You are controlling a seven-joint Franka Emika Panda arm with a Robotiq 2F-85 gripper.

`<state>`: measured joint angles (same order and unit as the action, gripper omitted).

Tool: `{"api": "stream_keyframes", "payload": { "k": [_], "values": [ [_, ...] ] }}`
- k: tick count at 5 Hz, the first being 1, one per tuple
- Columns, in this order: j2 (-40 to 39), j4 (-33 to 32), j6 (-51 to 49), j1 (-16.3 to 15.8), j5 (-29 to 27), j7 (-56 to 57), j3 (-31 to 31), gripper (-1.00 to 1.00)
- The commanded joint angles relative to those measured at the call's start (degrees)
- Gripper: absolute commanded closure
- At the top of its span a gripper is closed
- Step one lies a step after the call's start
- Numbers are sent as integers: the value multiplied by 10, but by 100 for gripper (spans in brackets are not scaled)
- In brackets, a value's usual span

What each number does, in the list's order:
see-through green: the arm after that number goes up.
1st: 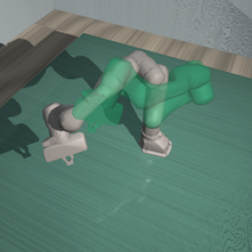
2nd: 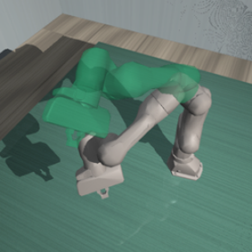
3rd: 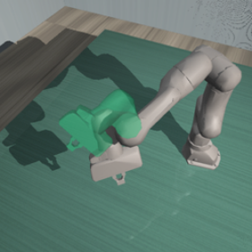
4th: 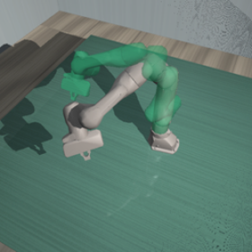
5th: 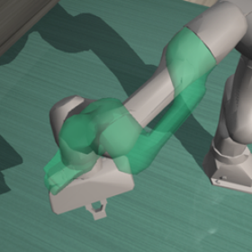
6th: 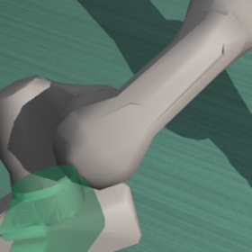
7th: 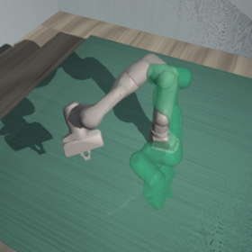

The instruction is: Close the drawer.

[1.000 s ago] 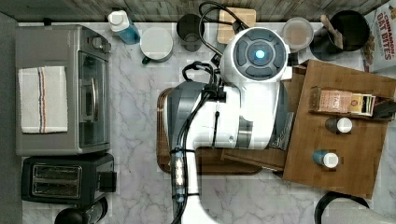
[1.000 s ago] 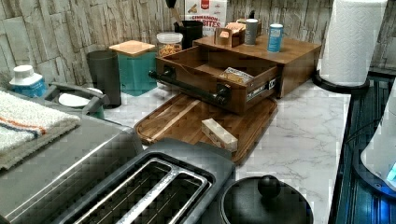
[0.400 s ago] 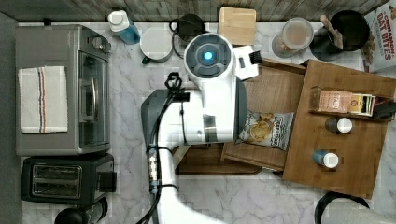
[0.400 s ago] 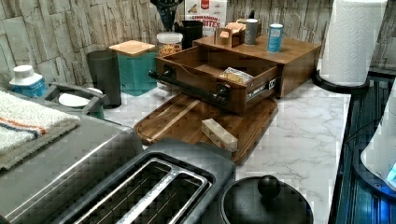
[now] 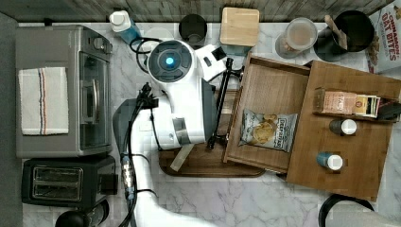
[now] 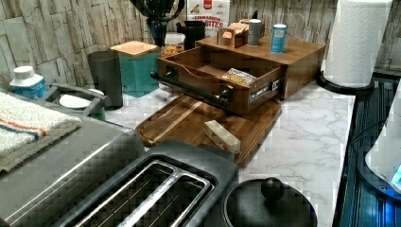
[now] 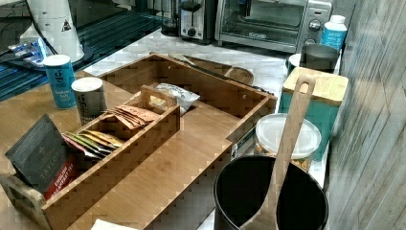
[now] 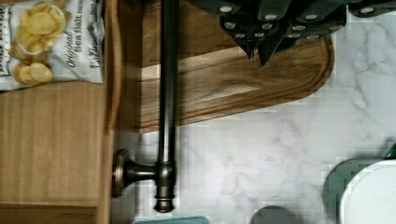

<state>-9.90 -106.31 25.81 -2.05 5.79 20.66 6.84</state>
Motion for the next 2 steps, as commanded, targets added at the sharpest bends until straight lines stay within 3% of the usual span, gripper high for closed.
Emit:
{"api": "stream_keyframes", "payload": {
  "k": [1,2],
  "values": [
    [-89,32,-8,6,-10,-35,-21,100],
    [-92,-4,42,-5,5,-76,-23,100]
  ]
}}
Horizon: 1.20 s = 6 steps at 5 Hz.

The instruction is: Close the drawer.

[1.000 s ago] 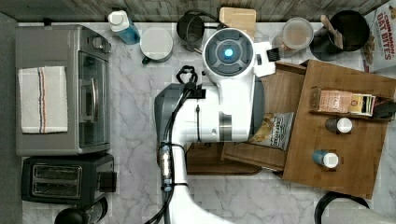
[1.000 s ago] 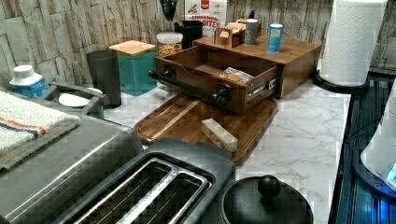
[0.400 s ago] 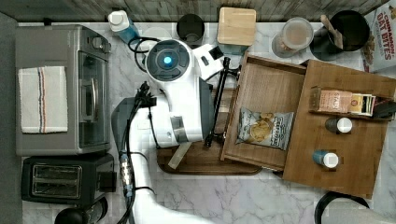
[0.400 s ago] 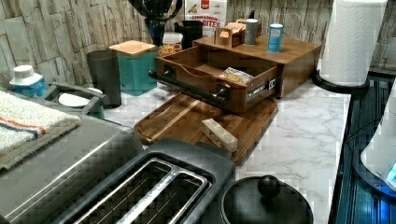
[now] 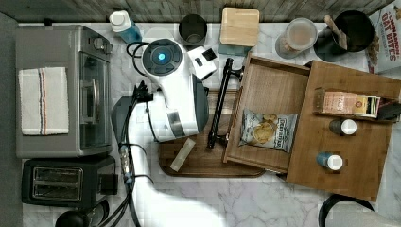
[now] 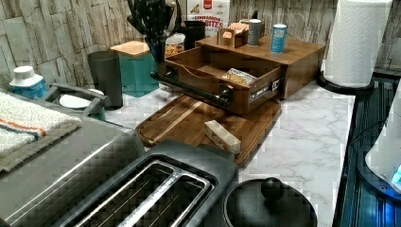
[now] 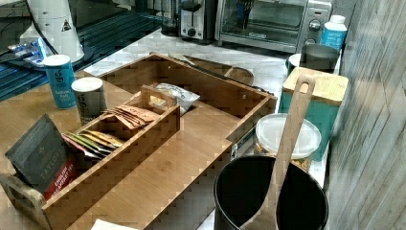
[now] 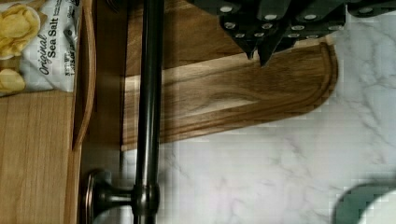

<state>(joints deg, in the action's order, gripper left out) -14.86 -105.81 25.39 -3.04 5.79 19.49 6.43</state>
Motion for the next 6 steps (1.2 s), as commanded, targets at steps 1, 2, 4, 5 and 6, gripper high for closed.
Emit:
{"api": "stream_keyframes", "payload": {
  "k": [1,2,4,5,6],
  "values": [
    [-38,-66,128,-4,19,-95,-20,100],
    [-47,-82,152,13,-13,-67,-10,100],
    [-67,-120,238,16,19,-60,-25,100],
    [-59,-124,233,15,25,-60,-30,100],
    [-58,-114,223,36,22,-9,-34,100]
  ]
}}
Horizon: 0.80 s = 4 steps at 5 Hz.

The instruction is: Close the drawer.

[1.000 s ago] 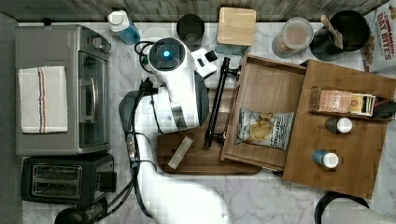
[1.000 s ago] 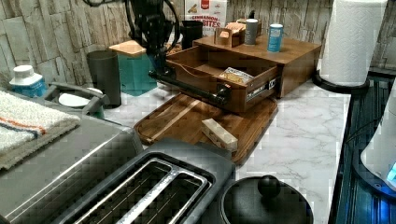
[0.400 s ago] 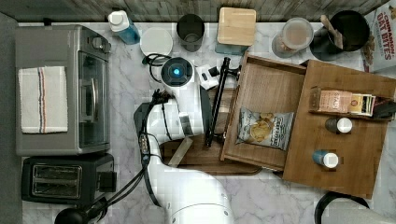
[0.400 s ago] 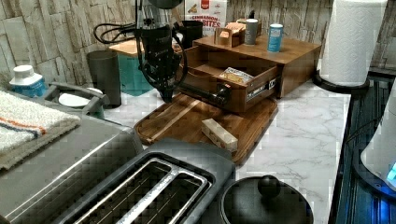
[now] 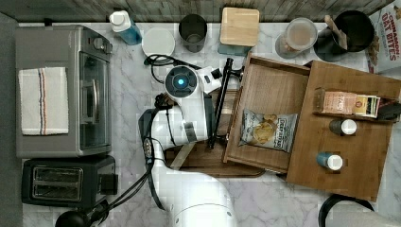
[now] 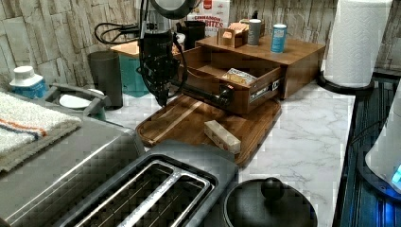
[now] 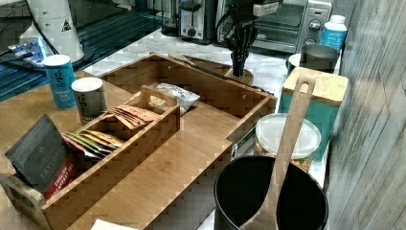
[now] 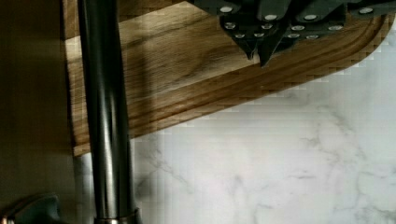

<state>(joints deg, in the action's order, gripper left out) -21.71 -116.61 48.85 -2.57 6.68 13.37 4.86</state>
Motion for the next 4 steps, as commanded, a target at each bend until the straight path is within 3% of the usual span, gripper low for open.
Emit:
{"api": "stream_keyframes", "payload": {
  "k": [1,3,4],
  "values": [
    [31,-17,-15,52,11,112,-29,100],
    [60,-27,-30,113,-33,249,-44,100],
    [68,-25,-35,120,-15,249,-74,100]
  ]
}}
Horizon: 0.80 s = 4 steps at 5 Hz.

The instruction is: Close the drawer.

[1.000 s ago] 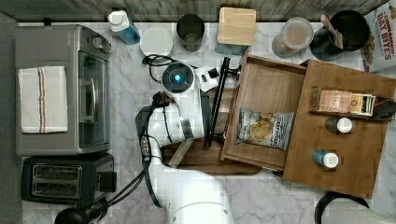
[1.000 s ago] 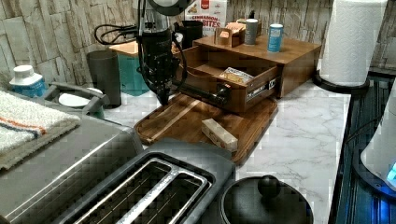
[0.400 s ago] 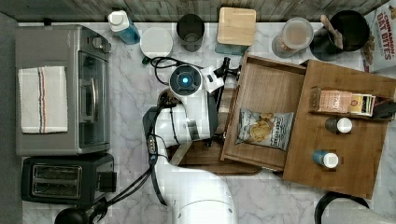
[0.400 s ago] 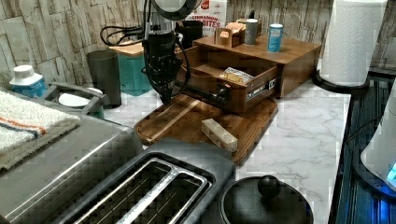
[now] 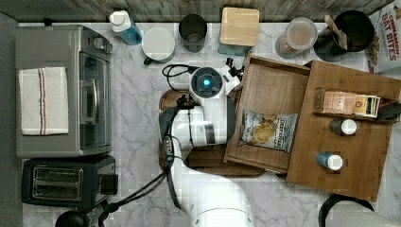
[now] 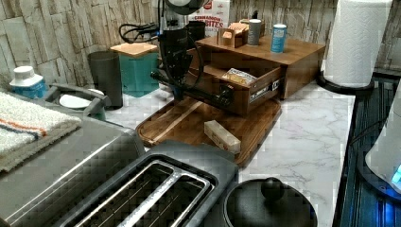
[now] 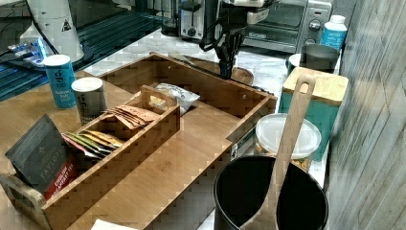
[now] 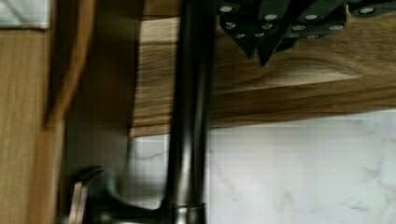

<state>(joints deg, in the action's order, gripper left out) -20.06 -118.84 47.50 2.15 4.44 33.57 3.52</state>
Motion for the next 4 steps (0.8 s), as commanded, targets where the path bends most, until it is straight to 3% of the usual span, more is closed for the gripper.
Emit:
{"api": "stream_keyframes", "payload": {
  "k": [1,3,4],
  "values": [
    [39,7,-22,107,-4,75,-75,100],
    [97,-11,-71,129,56,73,-153,100],
    [86,-28,-2,163,68,123,-179,100]
  ]
}}
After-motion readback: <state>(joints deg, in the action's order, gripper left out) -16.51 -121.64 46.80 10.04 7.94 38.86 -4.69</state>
